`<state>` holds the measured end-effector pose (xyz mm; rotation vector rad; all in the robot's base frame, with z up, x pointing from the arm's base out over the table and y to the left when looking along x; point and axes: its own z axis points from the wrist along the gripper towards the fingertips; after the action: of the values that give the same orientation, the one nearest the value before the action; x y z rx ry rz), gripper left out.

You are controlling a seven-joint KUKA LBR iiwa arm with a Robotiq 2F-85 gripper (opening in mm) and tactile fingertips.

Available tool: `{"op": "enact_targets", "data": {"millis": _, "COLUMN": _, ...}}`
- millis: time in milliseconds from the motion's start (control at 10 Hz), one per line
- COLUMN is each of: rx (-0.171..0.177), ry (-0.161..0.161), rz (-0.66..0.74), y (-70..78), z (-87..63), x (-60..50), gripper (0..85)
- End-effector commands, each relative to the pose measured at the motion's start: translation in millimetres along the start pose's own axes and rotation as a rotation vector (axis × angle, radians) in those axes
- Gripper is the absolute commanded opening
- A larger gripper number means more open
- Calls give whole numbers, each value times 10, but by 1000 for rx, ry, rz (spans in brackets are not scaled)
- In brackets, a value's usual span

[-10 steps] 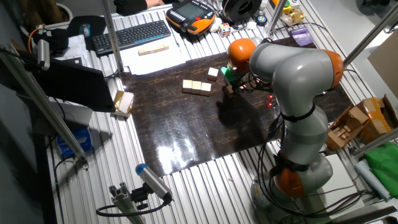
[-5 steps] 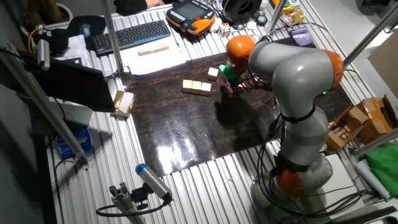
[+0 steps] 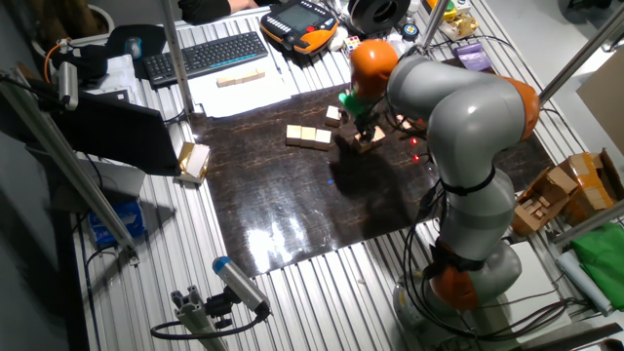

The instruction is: Stack the blocks into a pyramid shape

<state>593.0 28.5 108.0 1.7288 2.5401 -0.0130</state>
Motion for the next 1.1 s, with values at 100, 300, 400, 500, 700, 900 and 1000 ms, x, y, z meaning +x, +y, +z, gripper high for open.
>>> {"op": "enact_targets", "data": {"millis": 100, "rx": -13, "ry": 31, "rz": -216, "y": 151, "z": -100, "x": -77, "gripper": 850}}
{"op": "enact_targets", "data": {"millis": 300, "rx": -69, "ry": 39, "rz": -325, "y": 293, "z": -116, "x": -132, "gripper": 850}}
{"op": "enact_targets", "data": {"millis": 400, "rx": -91, "ry": 44, "rz": -383, "y": 343, "z": -91, "x": -168, "gripper": 850}}
{"op": "enact_targets", "data": {"millis": 500, "rx": -110, "ry": 28, "rz": -430, "y": 384, "z": -39, "x": -193, "gripper": 850}}
{"op": "enact_targets", "data": {"millis": 700, "rx": -128, "ry": 16, "rz": -493, "y": 432, "z": 37, "x": -206, "gripper": 850}}
{"op": "enact_targets", "data": {"millis": 900, "rx": -105, "ry": 25, "rz": -547, "y": 448, "z": 57, "x": -221, "gripper": 850}}
{"op": "enact_targets", "data": {"millis": 1000, "rx": -84, "ry": 13, "rz": -583, "y": 440, "z": 51, "x": -214, "gripper": 850}}
